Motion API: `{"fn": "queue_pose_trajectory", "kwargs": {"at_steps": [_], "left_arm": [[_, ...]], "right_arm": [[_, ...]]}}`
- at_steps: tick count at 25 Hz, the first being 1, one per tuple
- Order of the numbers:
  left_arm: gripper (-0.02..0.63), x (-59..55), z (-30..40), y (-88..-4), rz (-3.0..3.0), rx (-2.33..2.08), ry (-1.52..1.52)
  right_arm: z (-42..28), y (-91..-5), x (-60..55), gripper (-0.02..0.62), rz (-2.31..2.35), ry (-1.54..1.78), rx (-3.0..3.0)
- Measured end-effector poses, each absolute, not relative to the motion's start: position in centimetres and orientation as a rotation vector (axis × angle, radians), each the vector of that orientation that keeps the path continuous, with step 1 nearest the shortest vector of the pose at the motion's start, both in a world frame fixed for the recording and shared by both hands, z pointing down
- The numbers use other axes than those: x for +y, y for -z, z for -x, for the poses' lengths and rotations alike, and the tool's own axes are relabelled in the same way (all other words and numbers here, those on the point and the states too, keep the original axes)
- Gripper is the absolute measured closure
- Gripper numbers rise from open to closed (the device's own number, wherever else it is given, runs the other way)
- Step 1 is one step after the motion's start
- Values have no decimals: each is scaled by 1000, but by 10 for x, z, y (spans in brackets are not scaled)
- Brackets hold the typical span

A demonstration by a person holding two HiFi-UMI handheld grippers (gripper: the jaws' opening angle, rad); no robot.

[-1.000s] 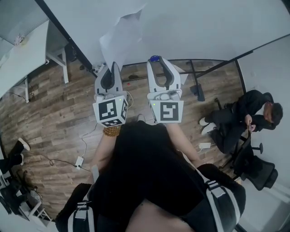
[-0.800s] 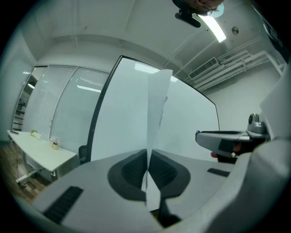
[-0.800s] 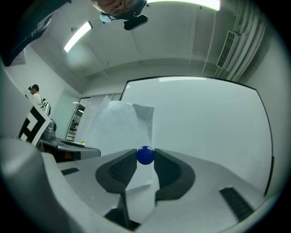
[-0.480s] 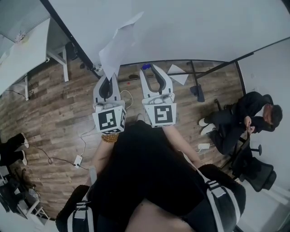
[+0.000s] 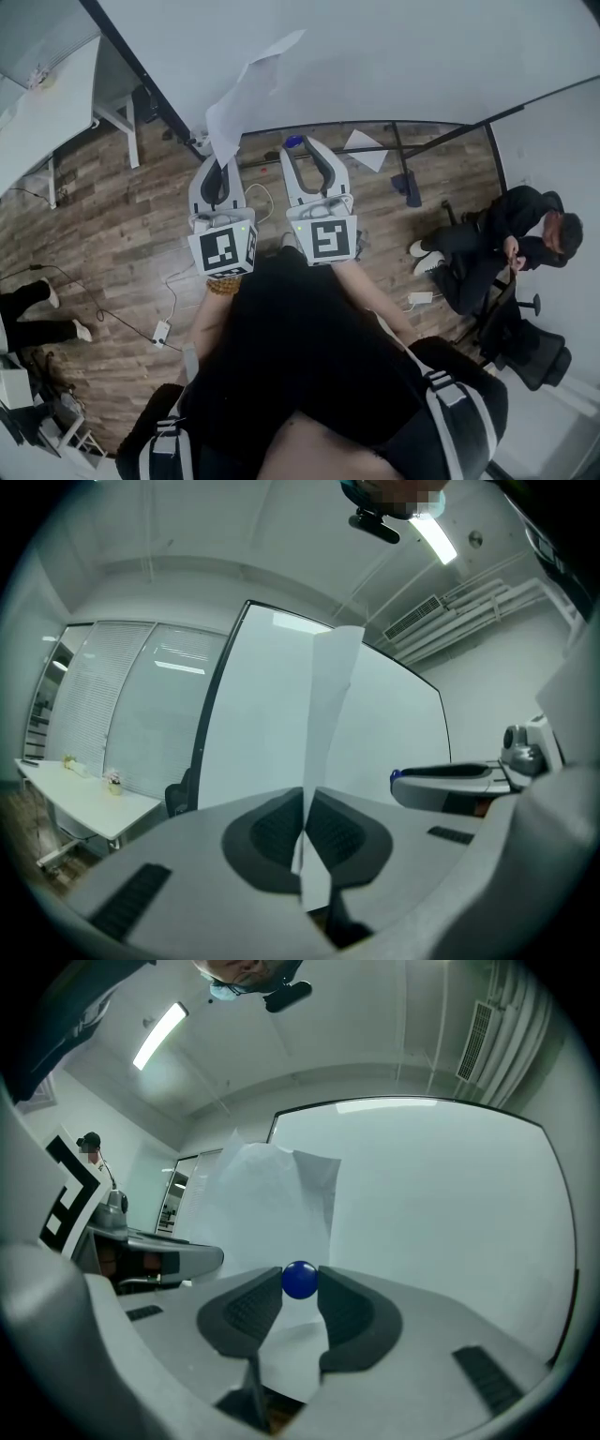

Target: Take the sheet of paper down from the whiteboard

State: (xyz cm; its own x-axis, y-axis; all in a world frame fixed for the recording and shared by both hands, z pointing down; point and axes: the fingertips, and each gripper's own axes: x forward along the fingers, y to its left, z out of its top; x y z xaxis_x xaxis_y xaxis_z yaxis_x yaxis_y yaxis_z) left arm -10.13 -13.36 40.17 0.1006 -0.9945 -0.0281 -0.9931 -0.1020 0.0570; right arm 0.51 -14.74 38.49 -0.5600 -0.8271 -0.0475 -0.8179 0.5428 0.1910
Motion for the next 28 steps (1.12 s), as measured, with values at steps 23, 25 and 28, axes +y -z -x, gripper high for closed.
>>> {"fn": "queue_pose_trajectory", "kwargs": {"at_steps": [23,25,28], "left_arm": [[598,-135,107,-408,-2296,-2099,71],[598,-134,109,-409,-2292,-2103,64],[598,-135,111,-408,-2289,-2109,59]], "right_arm": [[4,-380,-143,480,-1441,324,-2731],[6,-379,-143,479,-1437,333,-2733],[8,-378,-145,480,-1433,336,-2737]]}}
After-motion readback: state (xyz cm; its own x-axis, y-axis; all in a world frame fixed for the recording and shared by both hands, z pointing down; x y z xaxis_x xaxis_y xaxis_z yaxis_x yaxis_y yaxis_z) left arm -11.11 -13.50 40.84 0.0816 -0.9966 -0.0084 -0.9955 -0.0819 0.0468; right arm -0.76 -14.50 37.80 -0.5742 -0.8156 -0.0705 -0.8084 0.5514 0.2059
